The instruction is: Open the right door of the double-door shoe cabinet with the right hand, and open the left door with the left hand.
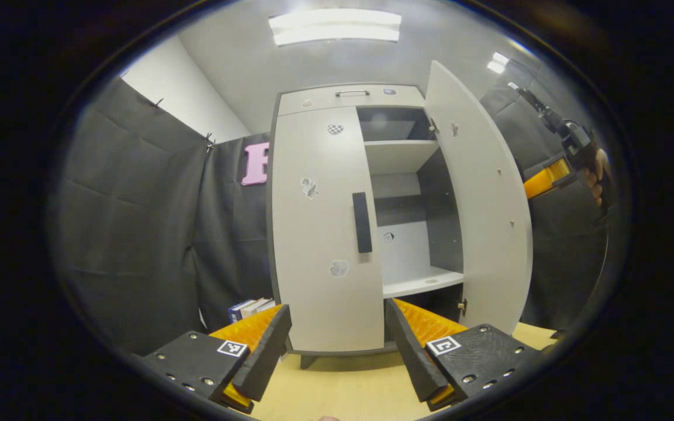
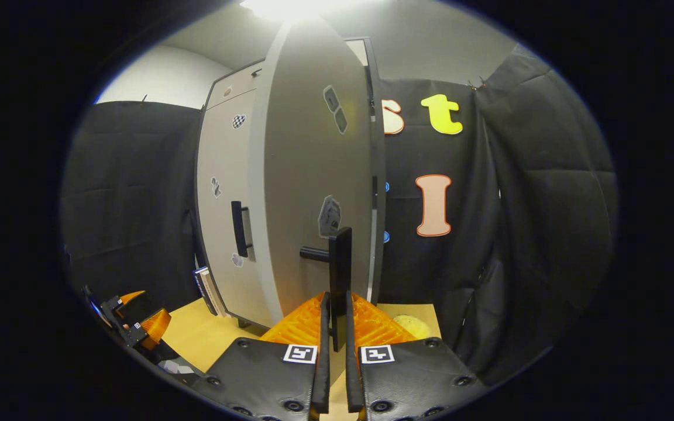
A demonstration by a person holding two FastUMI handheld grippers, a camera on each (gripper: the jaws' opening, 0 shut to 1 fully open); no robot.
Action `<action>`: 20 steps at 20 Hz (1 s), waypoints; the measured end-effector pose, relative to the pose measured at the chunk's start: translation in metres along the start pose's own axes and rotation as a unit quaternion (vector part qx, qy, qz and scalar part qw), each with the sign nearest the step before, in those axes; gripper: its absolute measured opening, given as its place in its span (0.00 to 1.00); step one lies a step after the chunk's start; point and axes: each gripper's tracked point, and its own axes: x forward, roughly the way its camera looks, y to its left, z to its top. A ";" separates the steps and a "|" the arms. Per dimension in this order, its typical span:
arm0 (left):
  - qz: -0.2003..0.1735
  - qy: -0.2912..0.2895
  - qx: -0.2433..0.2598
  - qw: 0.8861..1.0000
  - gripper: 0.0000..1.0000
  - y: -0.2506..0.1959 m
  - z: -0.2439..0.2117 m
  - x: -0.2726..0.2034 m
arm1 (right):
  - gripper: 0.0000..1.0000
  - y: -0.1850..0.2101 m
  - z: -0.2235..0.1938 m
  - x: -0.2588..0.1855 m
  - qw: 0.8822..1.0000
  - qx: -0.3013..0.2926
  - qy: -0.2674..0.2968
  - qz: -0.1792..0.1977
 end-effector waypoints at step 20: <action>-0.023 0.015 0.021 0.999 0.95 -0.097 0.041 0.054 | 0.28 -0.093 -0.012 -0.060 0.997 0.001 -0.066 -0.028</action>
